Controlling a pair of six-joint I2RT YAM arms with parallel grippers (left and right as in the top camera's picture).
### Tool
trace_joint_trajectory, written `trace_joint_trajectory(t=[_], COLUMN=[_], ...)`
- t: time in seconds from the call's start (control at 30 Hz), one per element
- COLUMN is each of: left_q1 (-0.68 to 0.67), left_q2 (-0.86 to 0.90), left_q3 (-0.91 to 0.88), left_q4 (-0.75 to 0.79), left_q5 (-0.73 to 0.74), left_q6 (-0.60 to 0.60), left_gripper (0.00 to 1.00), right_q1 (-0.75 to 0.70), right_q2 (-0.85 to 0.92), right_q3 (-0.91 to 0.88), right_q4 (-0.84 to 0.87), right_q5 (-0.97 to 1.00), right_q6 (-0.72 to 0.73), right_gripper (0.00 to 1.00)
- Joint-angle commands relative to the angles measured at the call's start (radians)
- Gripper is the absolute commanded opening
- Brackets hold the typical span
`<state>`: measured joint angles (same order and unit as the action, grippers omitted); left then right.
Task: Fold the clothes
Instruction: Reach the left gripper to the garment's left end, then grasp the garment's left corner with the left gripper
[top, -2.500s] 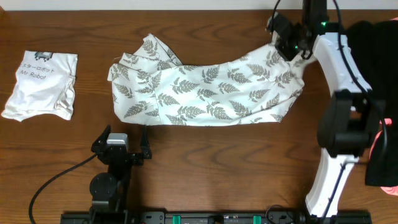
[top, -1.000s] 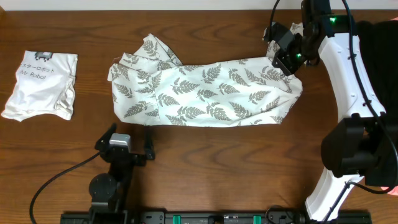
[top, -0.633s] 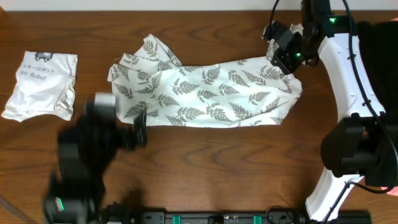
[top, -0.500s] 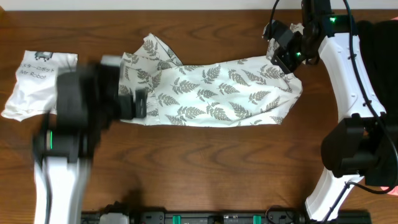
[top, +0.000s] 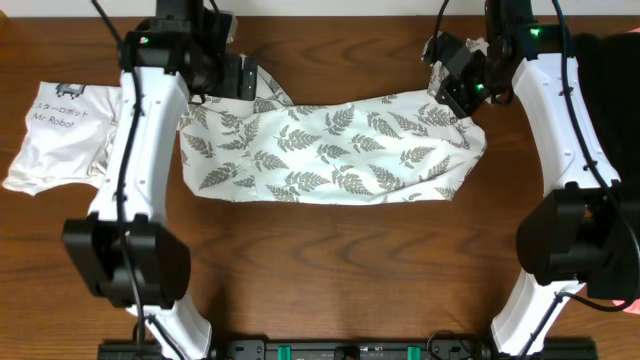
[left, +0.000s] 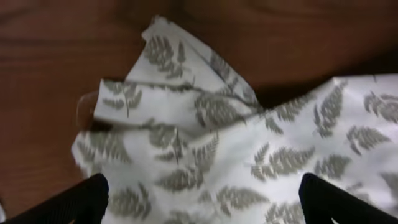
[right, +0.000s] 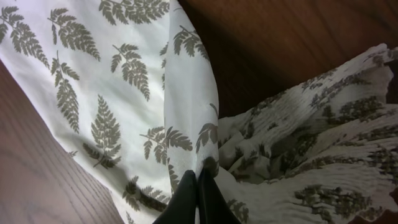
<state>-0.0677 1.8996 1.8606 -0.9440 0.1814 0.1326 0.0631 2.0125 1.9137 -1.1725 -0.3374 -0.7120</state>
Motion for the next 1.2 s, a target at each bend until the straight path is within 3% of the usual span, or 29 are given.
trace_joint_trajectory(t=[0.0,0.27,0.53,1.03,1.07,1.1,1.13,1.17], left_q1=[-0.001,-0.001,-0.001,0.000,0.000,0.000,0.000,0.000], left_q2=[0.061,0.233,0.368,0.501,0.501,0.501,0.500,0.500], left_q3=[0.026,0.026,0.026,0.021,0.021,0.021,0.021,0.021], left_q4=[0.064,0.282,0.424,0.497,0.497,0.497,0.497,0.499], left_q5=[0.005,-0.057,-0.139,-0.171,-0.171,-0.171,-0.171,-0.171], left_q6=[0.013,0.018,0.122,0.144,0.144,0.144,0.144,0.144], left_gripper=[0.98,0.98,0.98,0.99,0.97,0.88,0.61,0.43], right_q1=[0.014,0.014,0.011,0.009,0.009,0.009,0.009,0.009], right_q2=[-0.018,-0.014,-0.014,-0.014,-0.014,-0.014,-0.014,-0.014], right_q3=[0.002,0.001,0.001,0.001,0.001,0.001,0.001,0.001], right_q4=[0.003,0.002,-0.011,-0.019,-0.019,-0.017,-0.016,-0.016], right_q5=[-0.018,-0.018,-0.018,-0.018,-0.018,-0.018,-0.018,-0.018], right_q6=[0.008,0.008,0.008,0.008,0.008,0.008,0.008,0.008], right_gripper=[0.01,0.01,0.01,0.01,0.01,0.01,0.01,0.01])
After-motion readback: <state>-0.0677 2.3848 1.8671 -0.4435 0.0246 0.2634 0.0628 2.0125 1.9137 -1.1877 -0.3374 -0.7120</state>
